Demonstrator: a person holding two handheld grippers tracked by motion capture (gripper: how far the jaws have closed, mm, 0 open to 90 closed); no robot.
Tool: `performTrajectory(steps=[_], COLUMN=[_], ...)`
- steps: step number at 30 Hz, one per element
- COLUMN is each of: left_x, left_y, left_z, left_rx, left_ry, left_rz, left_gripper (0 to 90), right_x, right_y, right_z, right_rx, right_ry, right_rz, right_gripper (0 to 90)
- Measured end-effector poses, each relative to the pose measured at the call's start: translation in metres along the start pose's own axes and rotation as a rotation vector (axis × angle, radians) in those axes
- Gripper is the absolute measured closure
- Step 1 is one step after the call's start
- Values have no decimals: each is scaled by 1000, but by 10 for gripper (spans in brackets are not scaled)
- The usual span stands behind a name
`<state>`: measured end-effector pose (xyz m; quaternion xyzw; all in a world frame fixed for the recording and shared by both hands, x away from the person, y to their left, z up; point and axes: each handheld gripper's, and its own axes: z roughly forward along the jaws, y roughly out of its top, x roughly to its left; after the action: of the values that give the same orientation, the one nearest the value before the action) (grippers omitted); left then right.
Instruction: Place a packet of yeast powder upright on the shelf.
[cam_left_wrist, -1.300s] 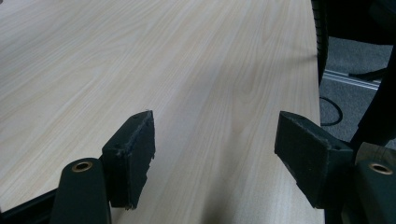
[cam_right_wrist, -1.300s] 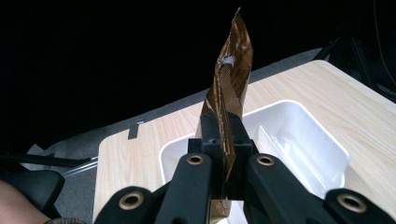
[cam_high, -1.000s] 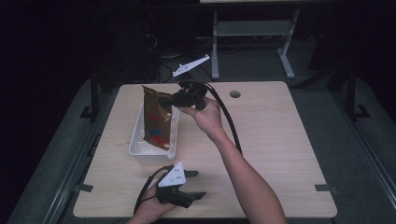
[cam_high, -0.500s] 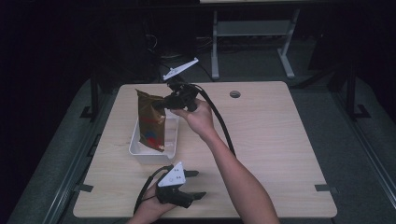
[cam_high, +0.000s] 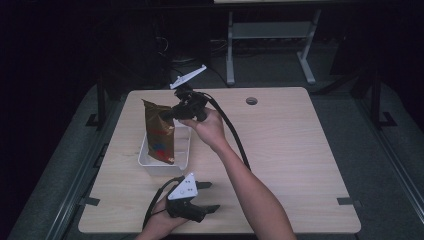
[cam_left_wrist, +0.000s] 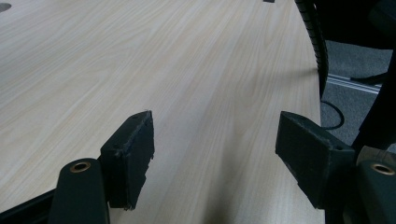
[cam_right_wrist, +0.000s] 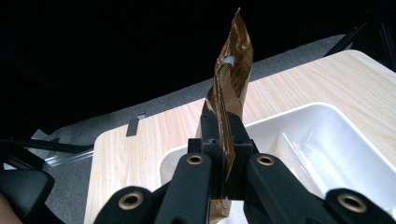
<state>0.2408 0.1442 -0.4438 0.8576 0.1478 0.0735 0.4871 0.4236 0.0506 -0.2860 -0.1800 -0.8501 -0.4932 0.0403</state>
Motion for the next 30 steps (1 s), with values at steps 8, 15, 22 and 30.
performTrajectory(steps=[8, 15, 22, 30], left_x=[0, 0, 1, 1], left_y=[0, 0, 0, 0], left_z=[0, 0, -1, -1], left_rx=[1, -2, -3, -3], left_ry=[1, -1, -1, 0], left_rz=[-2, -5, -8, -9], left_gripper=[272, 272, 269, 268], right_x=[0, -1, -2, -4], right_y=[-4, -7, -10, -14], right_z=[7, 12, 16, 19], right_rx=[23, 24, 29, 29], right_ry=[1, 10, 17, 28], right_rz=[-7, -2, -4, 7], right_gripper=[891, 891, 889, 888])
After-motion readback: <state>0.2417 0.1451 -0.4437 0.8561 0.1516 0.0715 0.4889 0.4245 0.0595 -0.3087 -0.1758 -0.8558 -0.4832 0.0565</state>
